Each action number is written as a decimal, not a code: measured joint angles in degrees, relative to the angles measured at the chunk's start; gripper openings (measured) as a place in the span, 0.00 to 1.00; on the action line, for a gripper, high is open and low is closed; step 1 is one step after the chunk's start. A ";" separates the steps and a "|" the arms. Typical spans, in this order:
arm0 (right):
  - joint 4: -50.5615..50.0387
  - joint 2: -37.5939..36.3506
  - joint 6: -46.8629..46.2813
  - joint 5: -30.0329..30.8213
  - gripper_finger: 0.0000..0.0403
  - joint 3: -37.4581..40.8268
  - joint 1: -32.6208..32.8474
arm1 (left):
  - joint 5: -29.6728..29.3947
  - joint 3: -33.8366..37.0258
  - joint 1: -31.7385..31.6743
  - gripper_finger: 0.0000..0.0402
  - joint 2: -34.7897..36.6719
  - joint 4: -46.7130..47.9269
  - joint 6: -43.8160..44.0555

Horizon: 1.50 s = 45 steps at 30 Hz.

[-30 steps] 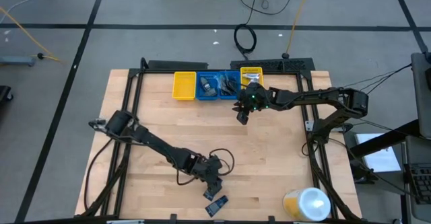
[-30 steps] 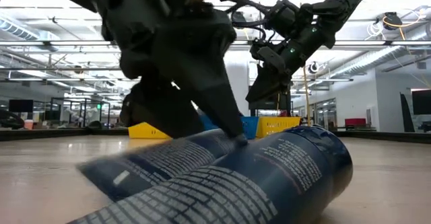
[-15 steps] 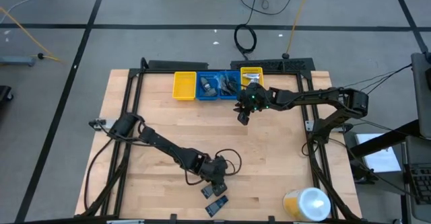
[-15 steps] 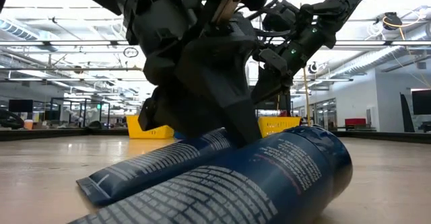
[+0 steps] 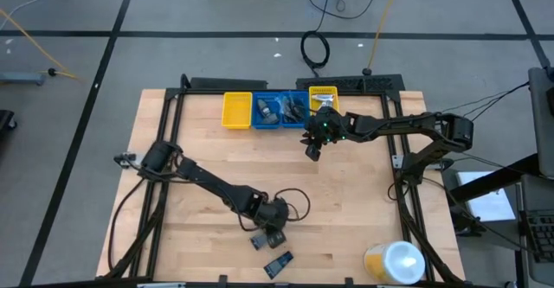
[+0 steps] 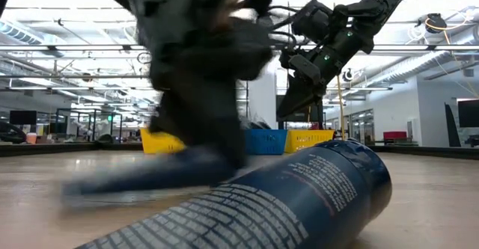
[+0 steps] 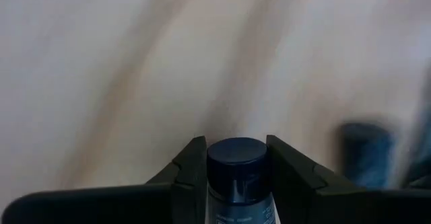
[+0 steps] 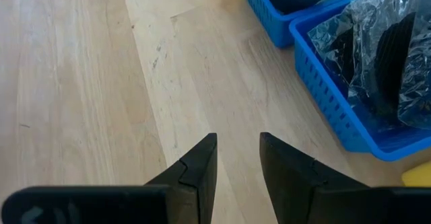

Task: Pick & Place Travel size toiletries
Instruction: Put the blue shaving cream into the left yellow bin

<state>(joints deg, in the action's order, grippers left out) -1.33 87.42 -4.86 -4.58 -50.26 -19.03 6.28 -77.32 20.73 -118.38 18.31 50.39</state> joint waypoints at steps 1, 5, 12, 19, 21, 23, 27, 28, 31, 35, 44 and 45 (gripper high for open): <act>-0.17 0.00 0.00 0.00 0.27 0.00 0.00 | -1.04 0.08 -0.08 0.27 1.04 2.37 -0.28; -0.37 0.01 0.00 0.00 0.27 0.00 0.00 | -7.62 0.09 -0.33 0.27 6.00 9.59 -0.62; -0.32 0.00 0.00 -0.01 0.27 0.00 0.01 | -20.16 -0.01 -1.12 0.27 14.94 17.39 -3.61; -0.25 0.00 -0.30 -0.16 0.27 0.00 0.03 | -32.81 -0.04 -3.17 0.27 23.40 25.63 -6.27; -0.25 0.02 -0.33 -0.17 0.27 0.00 0.04 | -35.71 -0.04 -4.22 0.27 25.50 27.68 -7.47; -0.25 0.00 -0.42 -0.18 0.27 0.00 0.04 | -38.65 -0.04 -5.33 0.27 27.24 28.93 -8.63; -0.25 0.01 -0.44 -0.19 0.27 0.00 0.22 | -42.65 -0.04 -8.12 0.27 30.02 30.27 -11.48; -0.25 0.02 -0.44 -0.17 0.27 0.00 0.37 | -42.78 -0.02 -8.95 0.27 30.58 30.82 -12.35; -0.24 0.02 -0.44 -0.18 0.27 0.00 0.81 | -42.81 0.00 -11.78 0.27 31.97 33.39 -13.70; -0.19 0.00 -0.44 -0.17 0.27 0.00 1.57 | -42.96 0.04 -15.72 0.27 33.31 36.83 -14.19; 0.23 0.01 -0.54 -0.08 0.27 0.00 2.99 | -43.87 0.07 -25.44 0.27 34.22 38.57 -19.32; 0.23 0.02 -0.52 -0.07 0.27 0.00 3.09 | -43.49 0.07 -26.55 0.27 34.22 38.57 -19.78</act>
<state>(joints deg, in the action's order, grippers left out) -1.10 87.43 -5.38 -4.64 -50.26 -15.94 -37.21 -77.25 -5.82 -84.16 56.89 30.61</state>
